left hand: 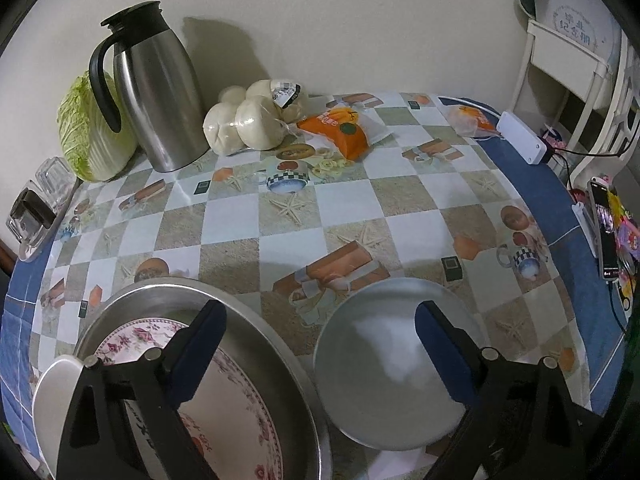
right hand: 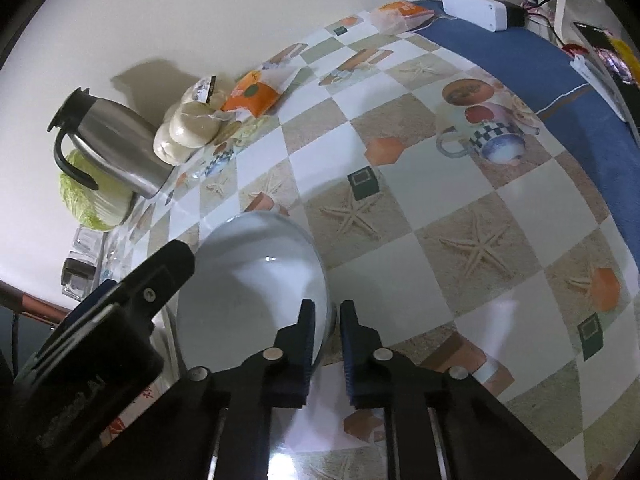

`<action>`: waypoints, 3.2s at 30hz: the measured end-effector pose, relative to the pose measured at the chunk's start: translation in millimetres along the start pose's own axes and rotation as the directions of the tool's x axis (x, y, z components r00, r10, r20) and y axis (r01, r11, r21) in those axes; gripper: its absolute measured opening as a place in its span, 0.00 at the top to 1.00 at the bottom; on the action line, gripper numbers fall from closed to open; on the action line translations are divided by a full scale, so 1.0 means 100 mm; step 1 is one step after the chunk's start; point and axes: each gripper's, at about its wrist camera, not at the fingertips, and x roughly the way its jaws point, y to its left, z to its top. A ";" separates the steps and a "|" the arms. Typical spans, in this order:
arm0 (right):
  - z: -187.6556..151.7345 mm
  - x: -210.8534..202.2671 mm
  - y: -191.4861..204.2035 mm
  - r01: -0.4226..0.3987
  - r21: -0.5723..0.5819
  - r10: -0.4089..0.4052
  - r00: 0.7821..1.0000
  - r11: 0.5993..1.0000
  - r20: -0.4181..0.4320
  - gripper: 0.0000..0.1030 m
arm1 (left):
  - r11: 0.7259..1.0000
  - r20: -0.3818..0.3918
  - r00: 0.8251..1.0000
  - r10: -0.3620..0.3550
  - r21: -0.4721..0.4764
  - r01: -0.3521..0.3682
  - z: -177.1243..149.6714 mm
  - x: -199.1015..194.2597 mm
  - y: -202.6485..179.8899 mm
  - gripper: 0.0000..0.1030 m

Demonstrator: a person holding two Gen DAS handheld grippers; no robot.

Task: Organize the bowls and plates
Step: 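Close both grippers on the white round bowl rim, then lift the white round bowl with both grippers and carry it over the tray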

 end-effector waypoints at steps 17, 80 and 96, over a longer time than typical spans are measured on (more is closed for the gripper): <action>0.07 -0.15 -0.41 0.019 0.103 -0.021 1.000 0.995 0.021 0.88 | 0.999 -0.073 0.997 -0.028 0.036 0.031 -0.11 0.20 -0.23 0.38; 0.00 -1.15 0.51 -0.181 -0.009 0.181 0.973 0.983 0.144 0.86 | 0.981 0.143 0.974 -0.178 -0.055 0.187 0.10 -1.13 0.31 0.78; -0.20 -1.14 1.22 -0.238 -0.107 0.249 0.962 0.965 0.113 0.84 | 0.961 0.179 0.971 -0.156 -0.200 0.191 0.00 -1.38 1.11 0.78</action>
